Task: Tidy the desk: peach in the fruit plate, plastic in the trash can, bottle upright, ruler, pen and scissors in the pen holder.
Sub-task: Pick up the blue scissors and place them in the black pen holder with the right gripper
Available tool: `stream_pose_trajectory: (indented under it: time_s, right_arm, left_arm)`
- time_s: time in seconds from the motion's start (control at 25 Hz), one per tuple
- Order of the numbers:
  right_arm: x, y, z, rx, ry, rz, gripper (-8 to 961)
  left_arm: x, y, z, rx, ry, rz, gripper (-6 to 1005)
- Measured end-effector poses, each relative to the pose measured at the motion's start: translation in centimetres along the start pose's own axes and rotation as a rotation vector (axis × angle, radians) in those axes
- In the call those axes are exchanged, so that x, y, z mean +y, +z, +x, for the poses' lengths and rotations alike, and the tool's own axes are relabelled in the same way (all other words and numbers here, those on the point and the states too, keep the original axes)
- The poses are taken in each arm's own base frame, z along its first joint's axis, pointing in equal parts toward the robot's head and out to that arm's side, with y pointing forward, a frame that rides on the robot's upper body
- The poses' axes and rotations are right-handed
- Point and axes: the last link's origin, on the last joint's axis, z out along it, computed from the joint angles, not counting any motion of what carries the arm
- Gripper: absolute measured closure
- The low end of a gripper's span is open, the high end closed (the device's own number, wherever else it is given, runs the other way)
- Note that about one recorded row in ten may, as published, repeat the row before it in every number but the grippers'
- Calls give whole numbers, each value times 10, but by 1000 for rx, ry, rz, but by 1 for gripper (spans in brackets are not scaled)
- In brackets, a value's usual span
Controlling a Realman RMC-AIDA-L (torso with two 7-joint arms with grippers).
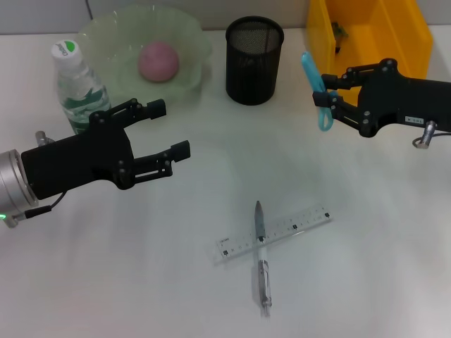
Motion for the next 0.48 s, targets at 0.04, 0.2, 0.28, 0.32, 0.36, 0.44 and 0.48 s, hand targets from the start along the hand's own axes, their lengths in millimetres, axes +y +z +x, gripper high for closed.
stream_pose_trajectory:
  time_s: [0.04, 0.2, 0.28, 0.32, 0.36, 0.44, 0.48]
  right_arm:
    - [-2, 1, 1, 9, -79, 19, 733]
    - [-8, 5, 2, 32, -189, 57, 733]
    - [-11, 9, -1, 39, -256, 74, 734]
    - [-13, 10, -3, 41, -292, 84, 734]
    - [-15, 10, -5, 43, -330, 94, 734]
    - [-20, 7, -13, 28, -431, 121, 734]
    - [-20, 7, -13, 28, -431, 121, 734]
  left_arm:
    - [0, 0, 0, 0, 0, 0, 167]
    - [0, 1, -1, 0, 45, -1, 167]
    - [1, 1, -1, 0, 37, -2, 167]
    - [1, 1, -1, -1, 35, -2, 167]
    - [1, 1, -1, -1, 33, -1, 167]
    - [2, -2, -3, -1, 26, 8, 167]
    - [2, -2, -3, -1, 26, 8, 167]
